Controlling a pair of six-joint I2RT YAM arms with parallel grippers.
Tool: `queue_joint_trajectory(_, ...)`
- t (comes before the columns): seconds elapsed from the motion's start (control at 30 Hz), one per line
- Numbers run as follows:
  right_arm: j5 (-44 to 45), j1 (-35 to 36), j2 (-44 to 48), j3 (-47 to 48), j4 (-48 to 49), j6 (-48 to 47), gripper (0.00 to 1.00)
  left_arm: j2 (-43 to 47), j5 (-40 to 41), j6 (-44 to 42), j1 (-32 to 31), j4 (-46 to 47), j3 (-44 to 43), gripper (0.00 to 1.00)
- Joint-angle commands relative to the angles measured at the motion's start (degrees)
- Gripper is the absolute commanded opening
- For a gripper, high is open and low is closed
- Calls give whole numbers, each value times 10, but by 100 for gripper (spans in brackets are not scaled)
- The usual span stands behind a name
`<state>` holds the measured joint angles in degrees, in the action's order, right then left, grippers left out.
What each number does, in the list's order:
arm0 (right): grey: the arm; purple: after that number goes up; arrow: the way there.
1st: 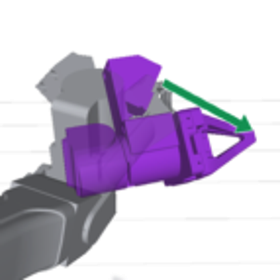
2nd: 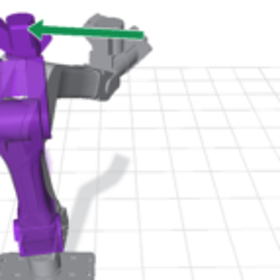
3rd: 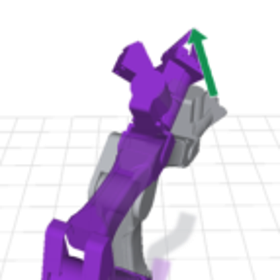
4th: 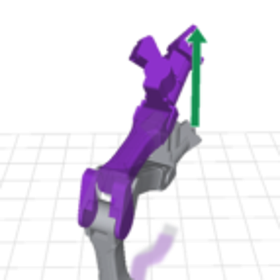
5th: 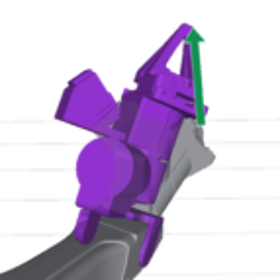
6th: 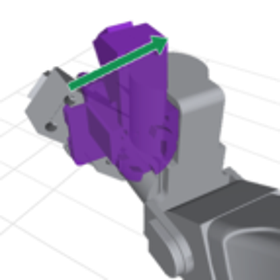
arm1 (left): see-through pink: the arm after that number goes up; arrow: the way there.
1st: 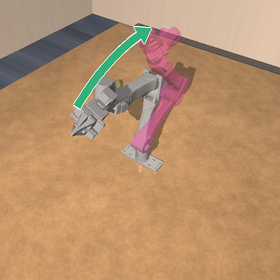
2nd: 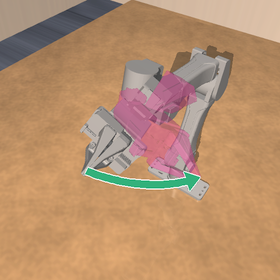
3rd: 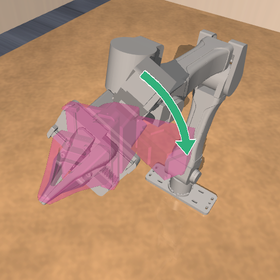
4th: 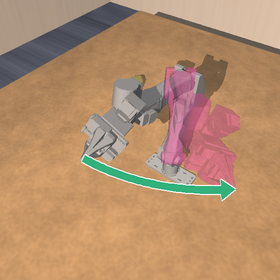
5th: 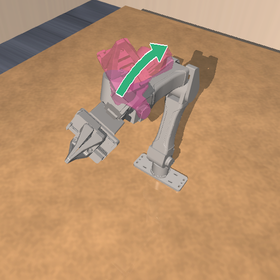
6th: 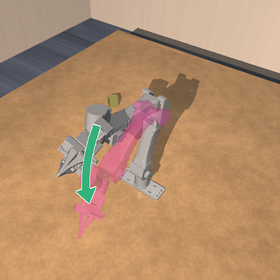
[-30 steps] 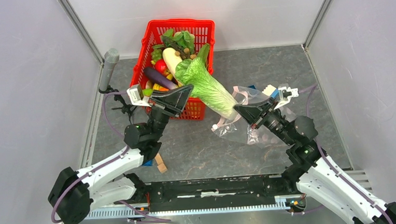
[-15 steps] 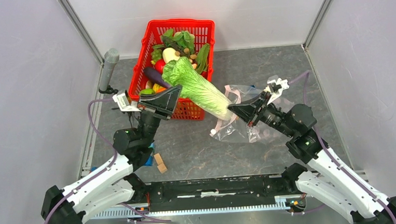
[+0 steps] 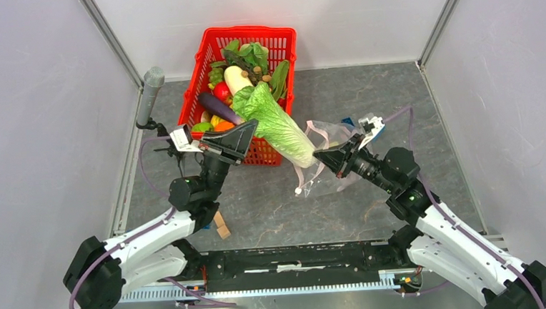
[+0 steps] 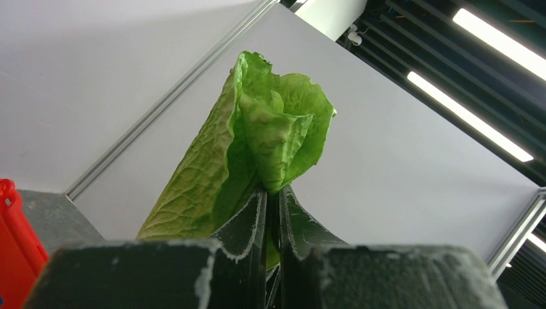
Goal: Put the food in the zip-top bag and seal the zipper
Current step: Place the fake vegetable in the zipper food storage bag.
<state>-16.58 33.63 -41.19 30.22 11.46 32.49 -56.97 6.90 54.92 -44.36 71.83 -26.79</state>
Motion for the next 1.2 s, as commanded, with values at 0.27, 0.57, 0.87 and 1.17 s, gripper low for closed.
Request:
queue_joint_trajectory(0.27, -135, -10, 8, -55, 342, 178, 0, 51, 18, -37, 2, 34, 36, 2)
queue_joint_trajectory(0.57, -90, -13, -4, -56, 247, 164, 0, 154, 19, -115, 3, -79, 12, 2)
queue_joint_trajectory(0.87, -125, -9, -82, -63, 266, 184, 0, 172, -7, -119, 2, -127, 1, 2)
queue_joint_trajectory(1.17, -140, 3, -130, -111, 464, 326, 0, 197, -18, -154, 2, -183, -24, 2)
